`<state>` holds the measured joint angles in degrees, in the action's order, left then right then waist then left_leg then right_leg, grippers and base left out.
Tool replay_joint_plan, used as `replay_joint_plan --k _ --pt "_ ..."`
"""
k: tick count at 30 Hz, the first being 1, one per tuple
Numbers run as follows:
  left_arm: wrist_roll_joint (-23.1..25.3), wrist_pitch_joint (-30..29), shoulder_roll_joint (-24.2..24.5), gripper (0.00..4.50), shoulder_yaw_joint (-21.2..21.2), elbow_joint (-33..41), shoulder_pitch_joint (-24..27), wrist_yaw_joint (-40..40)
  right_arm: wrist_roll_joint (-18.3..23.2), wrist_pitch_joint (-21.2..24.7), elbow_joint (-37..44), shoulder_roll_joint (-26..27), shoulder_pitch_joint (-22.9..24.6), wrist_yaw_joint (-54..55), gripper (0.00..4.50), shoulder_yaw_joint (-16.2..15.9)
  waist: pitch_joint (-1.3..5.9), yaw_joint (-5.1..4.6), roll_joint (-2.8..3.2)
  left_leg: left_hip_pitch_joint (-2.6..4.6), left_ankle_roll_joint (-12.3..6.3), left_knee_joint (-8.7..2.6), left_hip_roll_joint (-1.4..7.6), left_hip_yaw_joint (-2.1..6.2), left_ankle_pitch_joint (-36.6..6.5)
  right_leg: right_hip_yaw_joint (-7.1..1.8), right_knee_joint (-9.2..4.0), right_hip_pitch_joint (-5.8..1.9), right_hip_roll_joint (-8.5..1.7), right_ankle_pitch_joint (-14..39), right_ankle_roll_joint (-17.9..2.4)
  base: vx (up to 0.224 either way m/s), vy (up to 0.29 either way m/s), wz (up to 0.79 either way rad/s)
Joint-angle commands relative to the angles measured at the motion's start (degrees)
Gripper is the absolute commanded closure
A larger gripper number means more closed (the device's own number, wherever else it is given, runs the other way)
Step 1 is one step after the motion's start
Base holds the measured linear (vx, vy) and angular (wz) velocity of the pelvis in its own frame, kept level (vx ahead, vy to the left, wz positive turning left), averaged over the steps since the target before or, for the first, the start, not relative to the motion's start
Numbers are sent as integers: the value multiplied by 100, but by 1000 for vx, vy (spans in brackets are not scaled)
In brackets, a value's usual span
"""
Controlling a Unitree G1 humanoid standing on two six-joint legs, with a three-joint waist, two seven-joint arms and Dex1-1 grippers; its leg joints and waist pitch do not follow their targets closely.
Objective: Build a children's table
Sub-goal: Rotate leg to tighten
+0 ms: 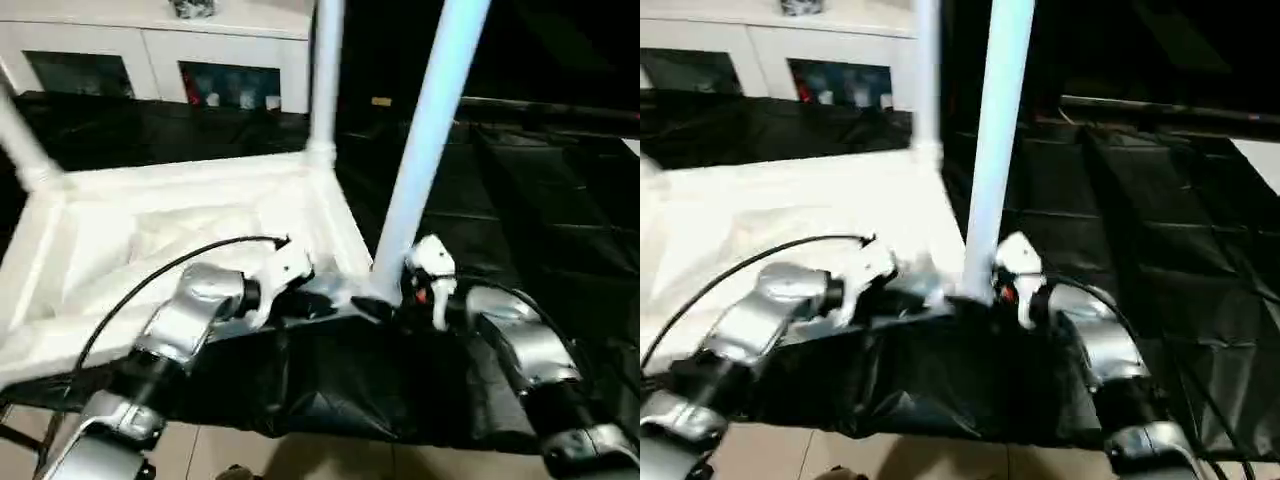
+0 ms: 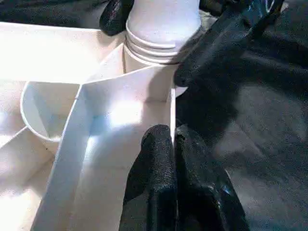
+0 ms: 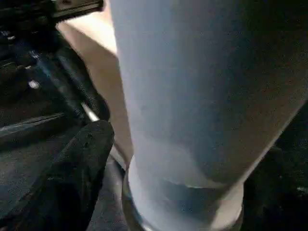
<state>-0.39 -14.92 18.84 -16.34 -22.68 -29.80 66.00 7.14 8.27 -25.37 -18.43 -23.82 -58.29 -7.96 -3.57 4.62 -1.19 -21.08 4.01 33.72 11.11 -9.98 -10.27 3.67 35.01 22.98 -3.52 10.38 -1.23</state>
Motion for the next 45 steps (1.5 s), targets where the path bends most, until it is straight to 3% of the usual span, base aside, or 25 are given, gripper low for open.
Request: replay_joint_plan --k 1,3,9,15,19,23,25,29,33,40,42,45 --pt "-368 173 -46 450 -82 338 -25 357 107 -18 266 -82 93 -402 62 -224 359 -11 -10 81 -244 -403 239 56 -1294 -289 -503 -268 -471 1824 -1045 0 0 0" --pt "-426 128 87 450 -112 419 29 565 160 9 397 -175 161 -589 78 -277 368 15 -6 86 -231 -403 241 55 -1293 -295 -500 -262 -471 1799 -1015 0 0 0" --pt "-490 35 261 450 -130 544 95 803 224 110 546 -277 234 -854 131 -371 388 24 0 77 -268 -390 243 49 -1098 -289 -438 -271 -455 1321 -1172 0 0 0" --pt "-538 -69 410 450 -161 639 165 1019 274 258 751 -358 360 -1079 171 -512 381 34 -1 84 -254 -395 240 45 -1144 -289 -444 -270 -456 1376 -1179 0 0 0" --pt "-434 -8 306 450 -137 531 125 724 258 254 776 -289 419 -972 176 -549 372 34 -10 87 -203 -397 238 49 -1243 -291 -471 -268 -468 1638 -1113 0 0 0" --pt "-159 65 -57 450 -33 160 -74 -89 56 169 488 102 368 -178 177 -424 364 28 -22 96 -162 -391 228 43 -1233 -295 -494 -246 -466 1752 -1057 0 0 0" --pt "-53 -11 -255 450 19 -20 -205 -504 -132 159 201 396 247 562 178 -312 370 21 -32 78 -106 -395 211 58 -1228 -281 -510 -271 -478 1958 -949 0 0 0" --pt "96 -174 -626 450 146 -399 -485 -1358 -246 203 -322 902 -29 1729 178 -56 367 -27 -35 110 10 -390 195 62 -1357 -275 -550 -228 -481 2293 -850 0 0 0" --pt "269 -301 -1173 450 329 -861 -831 -2412 -421 207 -1100 1552 -498 3279 178 290 390 -77 -30 87 44 -396 196 75 -1244 -275 -517 -245 -476 1993 -899 0 0 0" --pt "478 -140 -1392 450 54 -946 -879 -2498 -450 -72 -1641 1920 -930 3846 178 488 430 -103 -24 36 -164 -361 187 47 -774 -284 -402 -304 -458 916 -1124 0 0 0" --pt "461 -80 -1385 450 53 -970 -875 -2447 -290 -113 -1694 1972 -991 3730 108 635 429 -107 -26 41 -243 -359 193 42 -745 -287 -385 -312 -462 736 -1205 0 0 0" --pt "318 -24 -1305 450 104 -847 -808 -2179 -395 -224 -1591 1792 -959 3481 106 485 417 -104 -26 51 -255 -364 197 37 -859 -284 -405 -314 -465 874 -1225 0 0 0"
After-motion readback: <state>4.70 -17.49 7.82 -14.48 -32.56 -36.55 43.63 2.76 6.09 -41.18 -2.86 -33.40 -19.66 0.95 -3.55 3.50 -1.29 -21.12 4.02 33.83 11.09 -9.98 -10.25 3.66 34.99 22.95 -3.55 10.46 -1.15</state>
